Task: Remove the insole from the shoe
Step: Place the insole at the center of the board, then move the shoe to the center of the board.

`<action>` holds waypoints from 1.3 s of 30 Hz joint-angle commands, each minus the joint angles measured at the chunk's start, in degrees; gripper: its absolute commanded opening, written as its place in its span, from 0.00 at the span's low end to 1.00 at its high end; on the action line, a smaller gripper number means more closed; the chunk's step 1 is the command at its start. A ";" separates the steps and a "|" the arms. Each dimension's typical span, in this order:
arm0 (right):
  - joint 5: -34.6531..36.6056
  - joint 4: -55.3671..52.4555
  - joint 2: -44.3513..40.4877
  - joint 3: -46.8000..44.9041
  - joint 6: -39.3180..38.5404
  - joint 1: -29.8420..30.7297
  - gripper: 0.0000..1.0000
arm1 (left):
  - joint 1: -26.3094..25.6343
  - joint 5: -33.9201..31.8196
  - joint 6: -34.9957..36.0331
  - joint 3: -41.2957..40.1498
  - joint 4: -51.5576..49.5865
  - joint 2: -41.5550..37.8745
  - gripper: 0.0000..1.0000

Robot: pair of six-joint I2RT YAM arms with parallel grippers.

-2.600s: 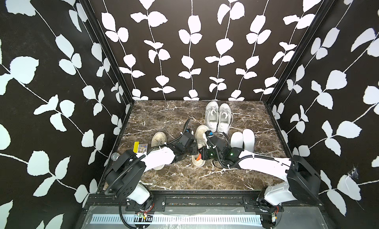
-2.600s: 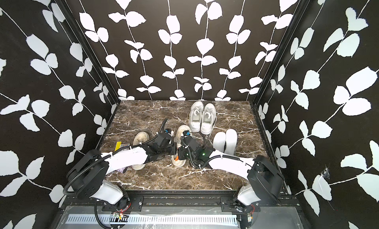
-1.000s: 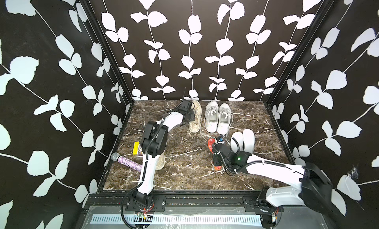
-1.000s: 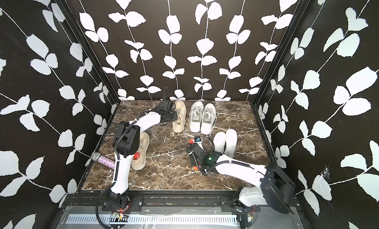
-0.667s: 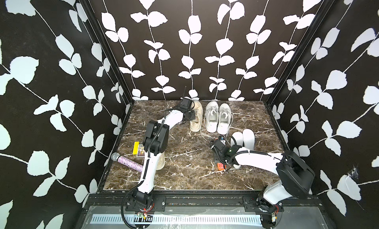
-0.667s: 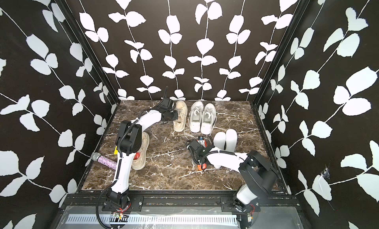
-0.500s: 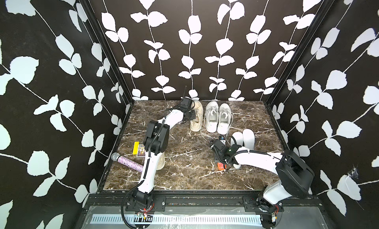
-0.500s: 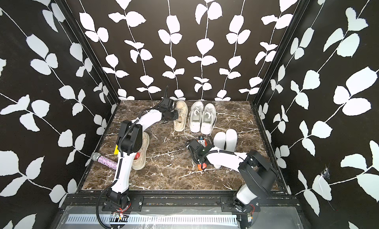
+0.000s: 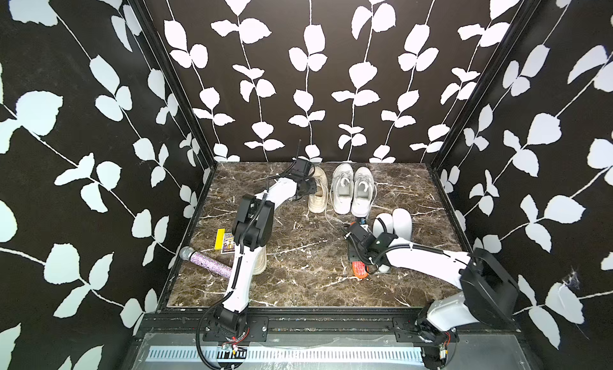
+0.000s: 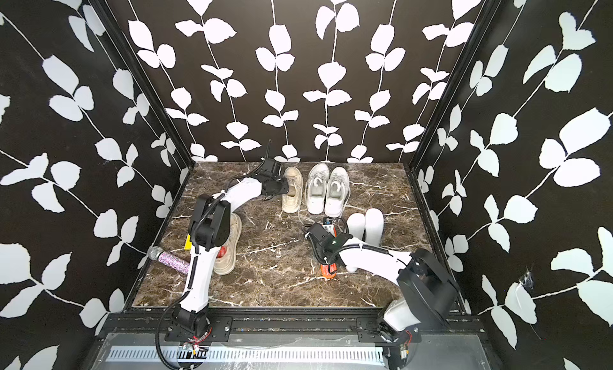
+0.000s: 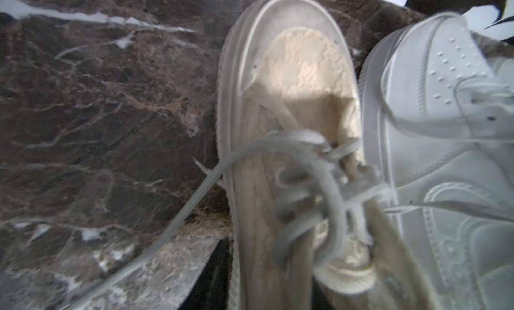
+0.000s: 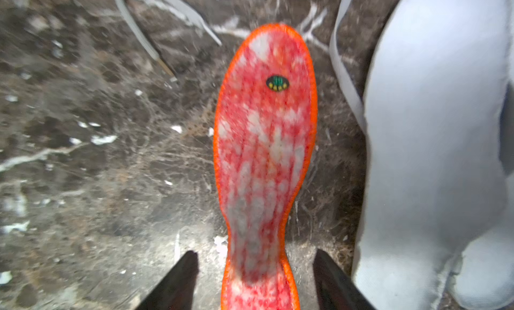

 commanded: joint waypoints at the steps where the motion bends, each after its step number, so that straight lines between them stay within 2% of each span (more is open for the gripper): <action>1: 0.27 -1.68 -3.70 -0.34 -0.98 -0.24 0.71 | 0.14 -2.37 -0.04 -1.47 -3.29 -7.34 0.42; 4: -0.17 0.02 -7.69 -2.16 -2.34 -0.26 0.75 | 0.20 -5.93 0.10 -1.82 -10.98 -10.26 0.59; 6: -0.43 1.89 -10.04 -3.65 -3.54 -0.28 0.76 | 0.23 -7.15 0.46 -3.35 -14.31 -12.87 0.64; 8: -1.31 5.61 -11.97 -6.57 -4.30 -0.24 0.76 | 0.23 -7.33 0.17 -8.80 -12.83 -17.66 0.67; 13: -6.41 13.82 -14.85 -11.73 -3.00 -0.23 0.76 | -0.71 -11.26 -0.45 -21.28 -11.79 -30.35 0.68; 18: -6.95 14.21 -14.76 -12.19 -2.93 -0.24 0.76 | -4.24 -18.21 -1.37 -34.98 -13.75 -45.14 0.70; 21: -7.08 14.66 -14.63 -12.23 -3.10 -0.24 0.76 | -7.93 -23.40 -3.98 -41.50 -18.13 -53.40 0.71; 26: -7.87 15.34 -13.97 -11.57 -3.41 -0.24 0.76 | -8.48 -26.62 -9.88 -52.42 -23.62 -64.23 0.70; 28: -8.17 15.66 -13.74 -11.57 -3.26 -0.24 0.76 | -8.34 -28.10 -11.09 -55.40 -25.18 -66.68 0.70; 32: -8.36 15.69 -14.21 -11.75 -2.87 -0.24 0.76 | -6.37 -27.27 -12.65 -57.83 -27.73 -66.20 0.70; 36: -7.72 15.14 -15.89 -12.59 -2.52 -0.24 0.75 | -2.13 -25.68 -13.01 -61.16 -28.35 -67.23 0.71; 39: -6.86 15.09 -16.75 -13.16 -2.45 -0.23 0.75 | 0.67 -23.35 -12.75 -64.46 -26.35 -69.65 0.65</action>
